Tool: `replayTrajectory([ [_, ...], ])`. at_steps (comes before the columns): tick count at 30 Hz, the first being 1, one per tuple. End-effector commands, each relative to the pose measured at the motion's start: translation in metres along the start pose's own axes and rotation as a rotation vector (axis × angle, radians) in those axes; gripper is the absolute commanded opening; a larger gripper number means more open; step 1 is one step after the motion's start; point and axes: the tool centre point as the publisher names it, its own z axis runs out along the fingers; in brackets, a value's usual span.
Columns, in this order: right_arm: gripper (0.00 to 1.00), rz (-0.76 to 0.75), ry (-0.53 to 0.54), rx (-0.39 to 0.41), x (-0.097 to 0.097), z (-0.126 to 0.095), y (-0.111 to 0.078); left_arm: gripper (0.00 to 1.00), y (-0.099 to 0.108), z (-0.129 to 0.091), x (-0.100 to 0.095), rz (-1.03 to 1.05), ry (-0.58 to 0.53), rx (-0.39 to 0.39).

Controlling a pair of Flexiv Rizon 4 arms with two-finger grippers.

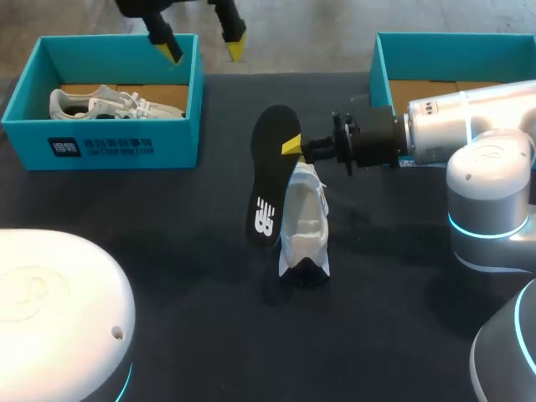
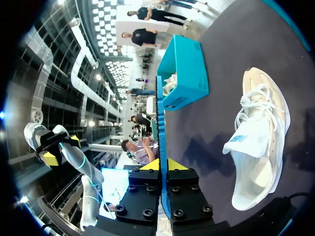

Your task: Take the shoe out of the shoebox, open the shoe tongue, remove and reinsert the insole, then place the shoe into the shoebox

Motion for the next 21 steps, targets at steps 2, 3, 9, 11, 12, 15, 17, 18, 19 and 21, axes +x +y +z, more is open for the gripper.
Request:
replayTrajectory([
  [2,0.00,0.001,-0.007,-0.001,0.001,0.001,-0.001,1.00,0.023,0.002,-0.004,-0.062,0.069,0.026],
  [3,0.00,0.001,-0.007,-0.001,0.001,0.001,-0.001,1.00,0.027,0.003,-0.004,-0.081,0.076,0.029],
  [9,0.00,0.001,-0.007,-0.001,0.001,0.001,-0.001,1.00,0.044,0.003,-0.006,-0.142,0.094,0.056],
  [11,0.00,0.001,-0.007,-0.001,0.001,0.001,-0.001,1.00,0.048,0.002,-0.007,-0.155,0.106,0.049],
  [12,0.00,0.001,-0.007,-0.001,0.001,0.001,-0.001,1.00,0.050,0.001,-0.008,-0.155,0.104,0.050],
  [15,0.00,0.001,-0.007,-0.001,0.001,0.001,-0.001,1.00,0.056,0.000,-0.010,-0.189,0.106,0.046],
  [17,0.00,0.001,-0.007,-0.001,0.001,0.001,-0.001,1.00,0.057,0.001,-0.012,-0.195,0.109,0.042],
  [18,0.00,0.001,-0.007,-0.001,0.001,0.001,-0.001,1.00,0.056,0.001,-0.014,-0.195,0.105,0.041],
  [19,0.00,0.001,-0.007,-0.001,0.001,0.001,-0.001,1.00,0.054,0.003,-0.017,-0.183,0.109,0.032],
  [21,0.00,0.001,-0.007,-0.001,0.001,0.001,-0.001,1.00,0.051,0.005,-0.020,-0.175,0.107,0.025],
])
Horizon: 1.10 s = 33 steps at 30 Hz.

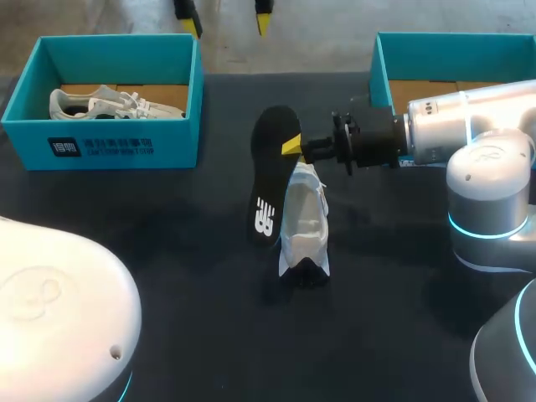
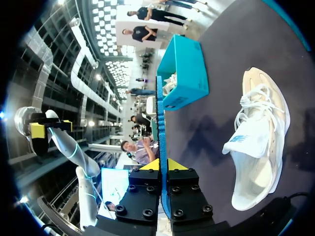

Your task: Take the shoe out of the shoebox, open the shoe tongue, remove and reinsert the insole, then place the shoe into the shoebox

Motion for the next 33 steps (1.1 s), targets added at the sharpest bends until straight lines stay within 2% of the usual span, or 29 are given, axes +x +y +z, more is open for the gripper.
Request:
replayTrajectory([
  [1,0.00,0.002,-0.006,-0.001,0.002,0.001,-0.001,1.00,-0.007,0.006,-0.007,0.010,0.008,-0.011],
  [9,0.00,0.002,-0.006,-0.001,0.002,0.001,-0.001,1.00,-0.012,0.020,-0.005,-0.001,0.015,-0.012],
  [12,0.00,0.002,-0.006,-0.001,0.002,0.001,-0.001,1.00,-0.016,0.021,-0.005,0.006,-0.028,-0.014],
  [20,0.00,0.002,-0.006,-0.001,0.002,0.001,-0.001,1.00,-0.042,0.018,0.017,0.037,-0.252,-0.079],
  [33,0.00,0.002,-0.006,-0.001,0.002,0.001,-0.001,1.00,-0.048,0.038,0.044,0.035,-0.542,-0.090],
])
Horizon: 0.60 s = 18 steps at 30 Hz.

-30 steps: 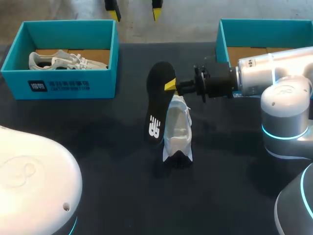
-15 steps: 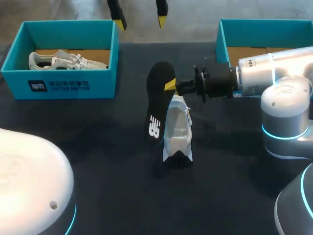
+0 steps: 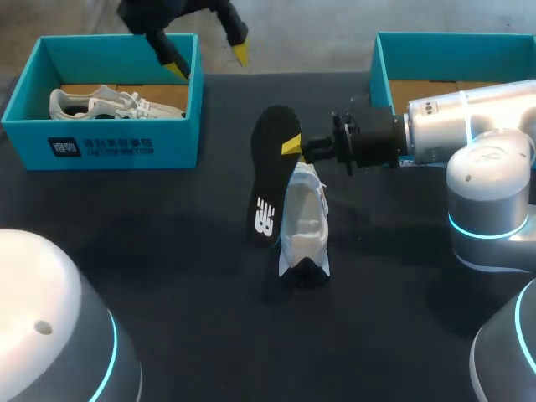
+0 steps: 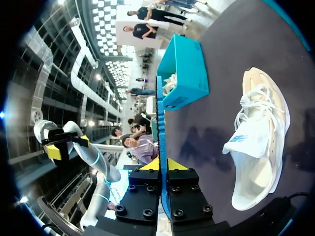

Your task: Take the shoe out of the shoebox, open the shoe tongue, remove and reinsert the insole, then place the shoe into the shoebox

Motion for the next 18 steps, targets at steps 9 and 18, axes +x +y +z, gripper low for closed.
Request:
replayTrajectory([
  [9,0.00,0.002,-0.006,-0.001,0.001,0.001,-0.001,1.00,0.001,0.002,0.026,-0.007,-0.426,-0.077],
  [18,0.00,0.002,-0.006,-0.001,0.001,0.001,-0.001,1.00,0.009,0.007,0.035,0.142,-0.595,-0.113],
])
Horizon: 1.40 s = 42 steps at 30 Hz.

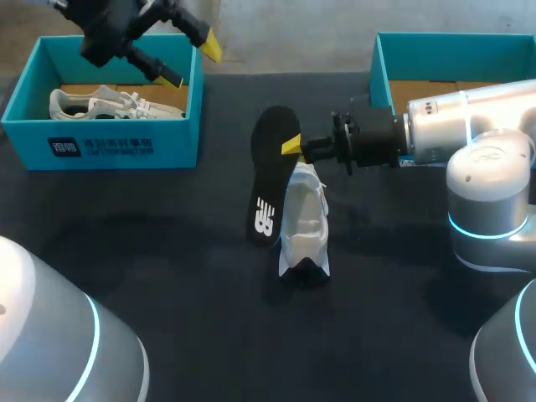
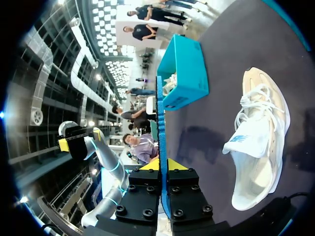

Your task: Take the shoe out of the shoebox, open the shoe tongue, remove and reinsert the insole, then place the shoe into the shoebox

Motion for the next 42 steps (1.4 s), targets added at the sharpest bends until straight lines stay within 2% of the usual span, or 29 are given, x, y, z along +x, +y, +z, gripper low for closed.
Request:
replayTrajectory([
  [1,0.00,0.002,-0.006,-0.001,0.001,0.001,-0.001,1.00,-0.003,0.003,0.010,0.055,-0.251,-0.017],
  [12,0.00,0.002,-0.006,-0.001,0.001,0.001,-0.001,1.00,0.004,0.003,0.018,0.197,-0.408,0.004],
  [29,0.00,0.002,-0.006,-0.001,0.001,0.001,-0.001,1.00,0.004,0.003,0.018,0.201,-0.413,0.004],
  [37,0.00,0.002,-0.006,-0.001,0.001,0.001,-0.001,1.00,0.004,0.014,0.046,0.137,-0.543,-0.050],
  [42,0.00,0.002,-0.006,-0.001,0.001,0.001,-0.001,1.00,0.003,0.023,0.051,0.105,-0.597,-0.068],
])
